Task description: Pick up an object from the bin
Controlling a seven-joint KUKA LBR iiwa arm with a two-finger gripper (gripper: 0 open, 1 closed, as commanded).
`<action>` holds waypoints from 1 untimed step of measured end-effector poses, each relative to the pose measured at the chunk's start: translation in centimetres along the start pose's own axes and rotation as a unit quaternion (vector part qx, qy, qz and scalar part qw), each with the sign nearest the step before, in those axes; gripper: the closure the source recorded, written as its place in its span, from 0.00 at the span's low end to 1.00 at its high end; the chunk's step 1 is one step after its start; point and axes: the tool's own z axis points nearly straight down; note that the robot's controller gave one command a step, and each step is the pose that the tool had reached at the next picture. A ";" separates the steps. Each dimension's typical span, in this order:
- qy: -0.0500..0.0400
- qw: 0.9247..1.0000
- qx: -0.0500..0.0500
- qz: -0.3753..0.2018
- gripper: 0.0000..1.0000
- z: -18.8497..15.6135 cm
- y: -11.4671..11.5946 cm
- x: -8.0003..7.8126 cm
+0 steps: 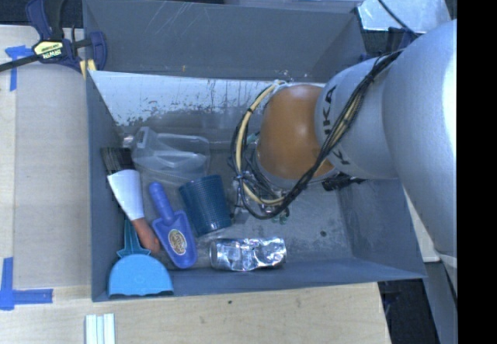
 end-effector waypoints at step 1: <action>-0.001 1.000 0.000 0.026 1.00 0.0 0.6 -0.2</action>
Offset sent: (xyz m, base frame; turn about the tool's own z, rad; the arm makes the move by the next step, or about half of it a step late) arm -0.0192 -0.0045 -0.0012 -0.1532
